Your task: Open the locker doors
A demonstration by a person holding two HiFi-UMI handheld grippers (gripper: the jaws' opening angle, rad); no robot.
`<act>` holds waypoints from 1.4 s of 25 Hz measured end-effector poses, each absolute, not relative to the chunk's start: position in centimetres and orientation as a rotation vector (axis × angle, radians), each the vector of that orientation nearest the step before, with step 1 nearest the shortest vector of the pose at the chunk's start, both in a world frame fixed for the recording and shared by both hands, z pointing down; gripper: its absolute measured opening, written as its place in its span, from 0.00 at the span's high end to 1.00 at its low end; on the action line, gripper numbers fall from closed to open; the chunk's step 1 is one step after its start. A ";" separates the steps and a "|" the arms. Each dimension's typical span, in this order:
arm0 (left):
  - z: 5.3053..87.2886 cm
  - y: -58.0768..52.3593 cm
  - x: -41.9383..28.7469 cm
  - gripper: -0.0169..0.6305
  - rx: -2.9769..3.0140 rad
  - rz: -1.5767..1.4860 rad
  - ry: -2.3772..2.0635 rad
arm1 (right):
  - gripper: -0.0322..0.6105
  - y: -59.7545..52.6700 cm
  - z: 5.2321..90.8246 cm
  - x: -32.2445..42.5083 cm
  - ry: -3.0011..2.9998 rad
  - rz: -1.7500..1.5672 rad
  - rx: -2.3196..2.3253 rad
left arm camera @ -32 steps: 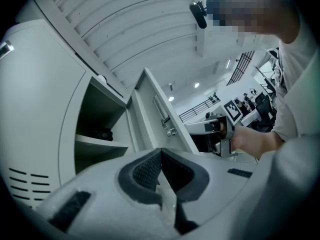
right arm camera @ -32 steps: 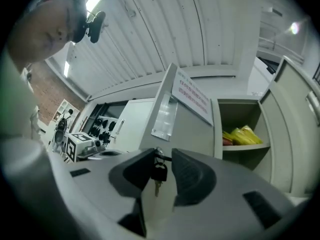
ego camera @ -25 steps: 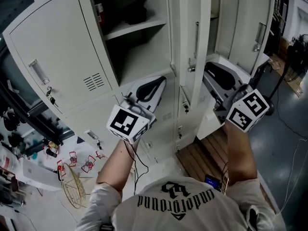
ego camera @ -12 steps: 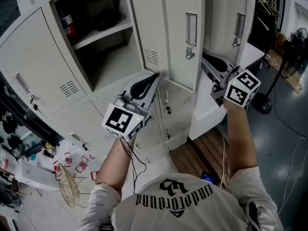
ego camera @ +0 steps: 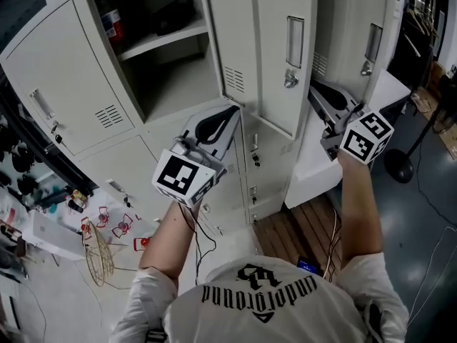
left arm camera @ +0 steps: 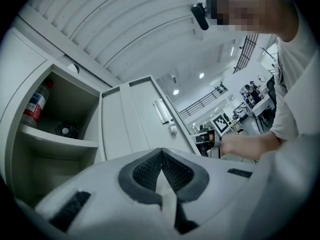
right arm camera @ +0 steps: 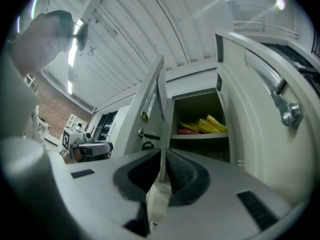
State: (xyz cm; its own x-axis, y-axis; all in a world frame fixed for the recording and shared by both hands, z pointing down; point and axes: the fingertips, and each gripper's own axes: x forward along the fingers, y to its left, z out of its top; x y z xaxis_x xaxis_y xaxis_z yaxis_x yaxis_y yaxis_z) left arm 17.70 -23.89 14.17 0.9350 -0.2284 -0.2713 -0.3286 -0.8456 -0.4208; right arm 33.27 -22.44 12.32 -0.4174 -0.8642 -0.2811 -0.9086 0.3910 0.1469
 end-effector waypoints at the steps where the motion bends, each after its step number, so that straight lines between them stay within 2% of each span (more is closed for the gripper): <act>1: 14.5 -24.0 17.6 0.96 -2.620 0.283 0.410 | 0.89 -22.3 12.6 33.3 2.482 0.422 -1.603; 8: 19.5 -26.3 15.0 0.96 -2.629 0.169 0.553 | 0.89 -21.3 16.7 32.9 2.427 0.541 -1.727; 12: 23.8 -27.3 12.6 0.96 -2.653 0.098 0.655 | 0.87 -21.0 22.0 31.9 2.480 0.677 -1.807; 19: 31.9 -28.7 7.4 0.96 -2.750 0.005 0.840 | 0.87 -23.2 32.2 30.1 2.539 0.413 -1.819; 26: 35.6 -29.9 1.8 0.96 -2.794 0.001 0.982 | 0.84 -26.6 37.2 21.8 2.652 0.300 -1.682; 35: 38.4 -33.6 -5.0 0.96 -2.789 -0.009 1.049 | 0.73 -32.3 40.3 7.0 2.794 0.262 -1.454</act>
